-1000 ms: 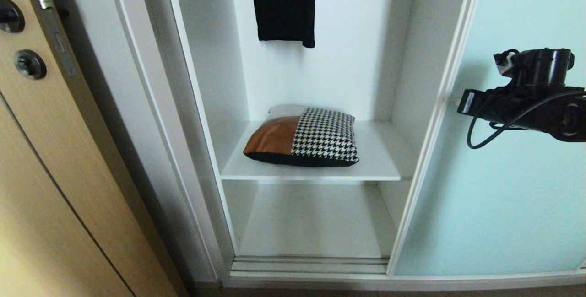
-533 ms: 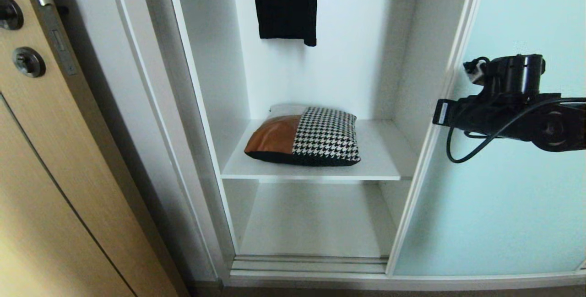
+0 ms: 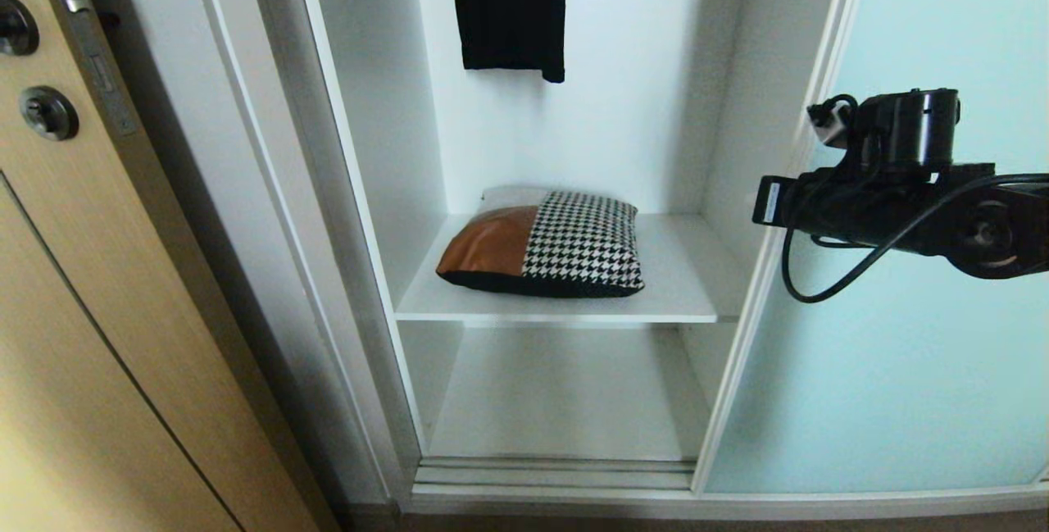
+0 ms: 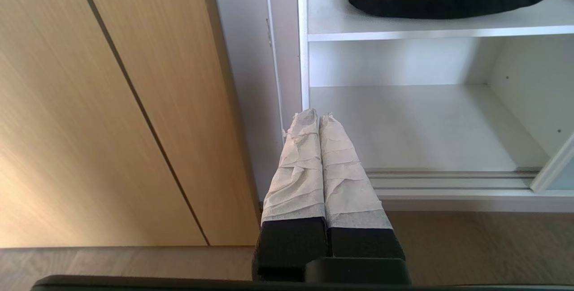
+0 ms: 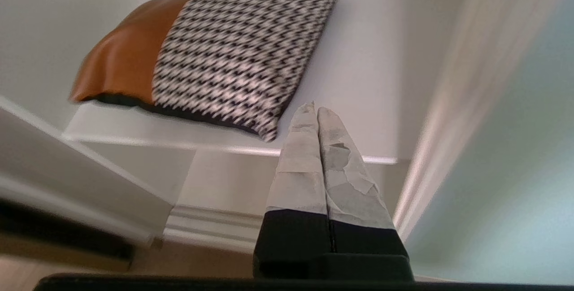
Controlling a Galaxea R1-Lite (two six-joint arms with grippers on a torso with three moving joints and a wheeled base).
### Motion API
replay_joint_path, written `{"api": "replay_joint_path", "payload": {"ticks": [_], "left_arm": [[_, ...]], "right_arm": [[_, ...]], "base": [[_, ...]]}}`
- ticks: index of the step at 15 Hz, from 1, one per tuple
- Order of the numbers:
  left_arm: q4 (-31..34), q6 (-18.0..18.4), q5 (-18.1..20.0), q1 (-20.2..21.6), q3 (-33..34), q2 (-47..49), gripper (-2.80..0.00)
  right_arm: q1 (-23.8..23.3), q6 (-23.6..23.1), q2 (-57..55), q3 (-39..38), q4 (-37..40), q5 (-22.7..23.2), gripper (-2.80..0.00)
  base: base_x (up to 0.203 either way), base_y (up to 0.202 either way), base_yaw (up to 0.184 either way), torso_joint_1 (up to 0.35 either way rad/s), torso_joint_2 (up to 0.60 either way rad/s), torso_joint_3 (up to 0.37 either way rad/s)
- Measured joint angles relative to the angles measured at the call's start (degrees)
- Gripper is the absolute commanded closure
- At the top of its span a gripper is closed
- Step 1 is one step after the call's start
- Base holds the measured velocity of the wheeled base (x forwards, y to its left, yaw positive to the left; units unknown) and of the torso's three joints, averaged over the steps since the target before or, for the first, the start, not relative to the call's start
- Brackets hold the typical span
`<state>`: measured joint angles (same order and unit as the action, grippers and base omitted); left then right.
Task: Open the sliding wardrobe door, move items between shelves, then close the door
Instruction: Close the door
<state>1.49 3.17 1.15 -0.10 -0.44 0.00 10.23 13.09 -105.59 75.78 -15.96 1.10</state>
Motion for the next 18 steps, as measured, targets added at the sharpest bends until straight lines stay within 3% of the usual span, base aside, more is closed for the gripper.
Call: {"api": "replay_joint_path", "payload": {"ticks": [2,5,8,13,18], "left_arm": [[-0.01,0.02,0.00,0.00,0.00,0.00,0.00],[0.00,0.00,-0.01,0.00,0.00,0.00,0.00],[-0.01,0.00,-0.02,0.00,0.00,0.00,0.00],[-0.01,0.00,-0.01,0.00,0.00,0.00,0.00],[0.00,0.02,-0.02,0.00,0.00,0.00,0.00]], "right_arm": [[-0.68,0.21,2.95,-1.97,0.06,-0.01,0.00],[-5.66,2.49,7.59,-4.30,1.07,1.66,0.00],[-11.27,4.21,10.58,-4.74,5.17,9.83,0.00],[-15.50,11.00,8.90,-3.93,6.92,21.74,0.00],[-16.24,15.65,2.37,0.73,6.79,21.71,0.00]], "base": [[0.000,0.000,0.000,0.000,0.00,0.000],[0.000,0.000,0.000,0.000,0.00,0.000],[0.000,0.000,0.000,0.000,0.00,0.000],[0.000,0.000,0.000,0.000,0.00,0.000],[0.000,0.000,0.000,0.000,0.00,0.000]]}}
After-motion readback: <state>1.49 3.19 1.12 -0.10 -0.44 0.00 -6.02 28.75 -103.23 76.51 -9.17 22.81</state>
